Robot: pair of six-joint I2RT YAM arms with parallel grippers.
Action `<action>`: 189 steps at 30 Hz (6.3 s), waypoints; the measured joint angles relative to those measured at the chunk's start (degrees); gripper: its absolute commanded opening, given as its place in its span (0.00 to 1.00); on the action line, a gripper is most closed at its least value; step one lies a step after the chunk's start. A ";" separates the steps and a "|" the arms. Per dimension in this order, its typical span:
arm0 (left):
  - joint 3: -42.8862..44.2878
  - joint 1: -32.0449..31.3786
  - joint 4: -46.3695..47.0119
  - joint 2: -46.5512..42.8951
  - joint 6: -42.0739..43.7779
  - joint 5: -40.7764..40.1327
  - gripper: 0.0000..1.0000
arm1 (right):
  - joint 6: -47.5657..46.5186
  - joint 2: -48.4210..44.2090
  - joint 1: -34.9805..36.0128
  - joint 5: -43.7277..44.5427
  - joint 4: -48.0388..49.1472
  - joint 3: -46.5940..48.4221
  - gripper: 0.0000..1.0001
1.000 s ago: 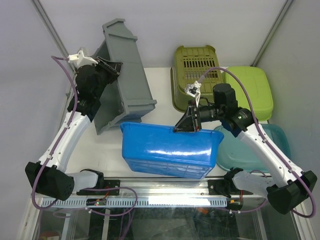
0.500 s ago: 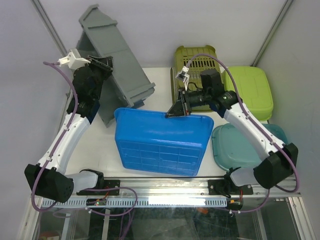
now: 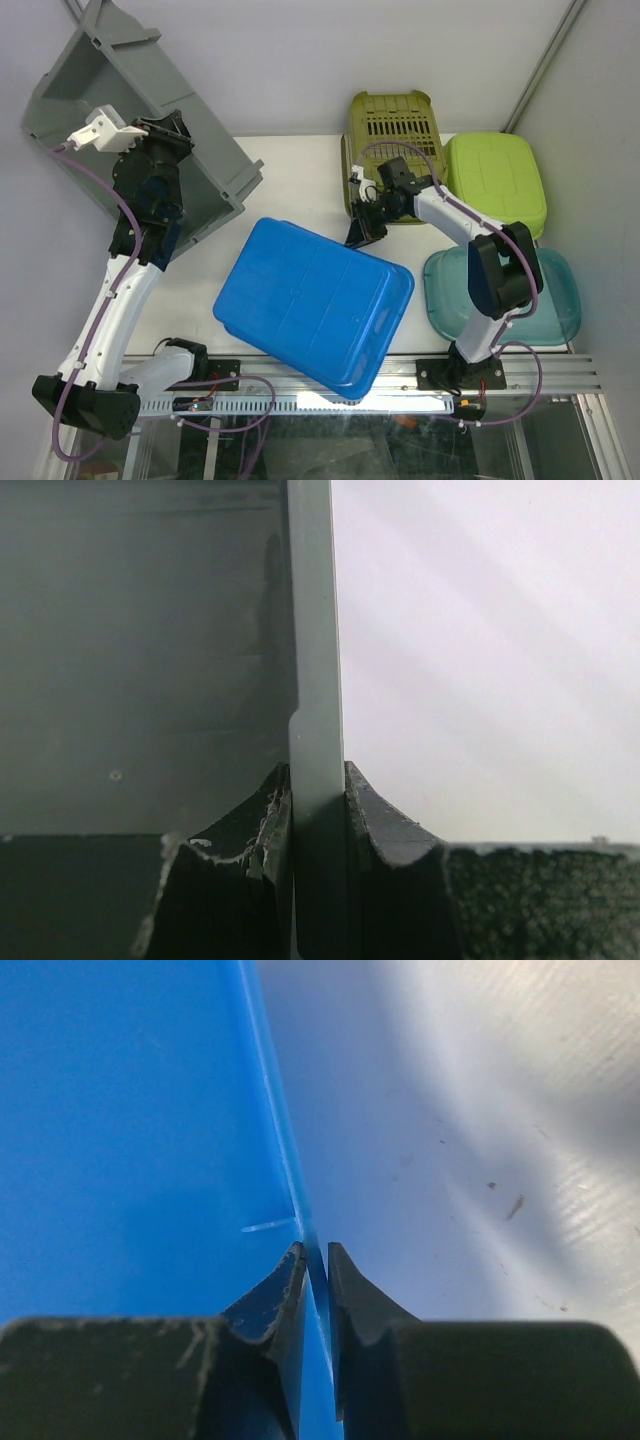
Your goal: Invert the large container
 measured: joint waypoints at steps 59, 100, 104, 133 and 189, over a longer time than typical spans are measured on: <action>-0.83 0.00 7.91 0.61 -0.68 1.05 0.00 | 27.93 5.09 15.04 21.18 25.83 5.64 0.99; 0.17 -0.07 8.63 -0.24 -0.26 4.90 0.00 | 61.57 -54.77 36.30 53.81 8.17 -43.23 0.91; 0.17 -0.07 8.48 -0.24 -0.24 4.87 0.00 | 62.97 -58.49 36.94 55.98 7.32 -44.15 0.89; 0.17 -0.07 8.48 -0.26 -0.33 4.92 0.00 | 65.79 -37.92 45.16 58.38 7.72 -45.86 0.48; 0.37 -0.07 6.29 0.04 -1.62 6.67 0.00 | 65.61 -25.03 46.01 72.13 8.79 -39.71 0.10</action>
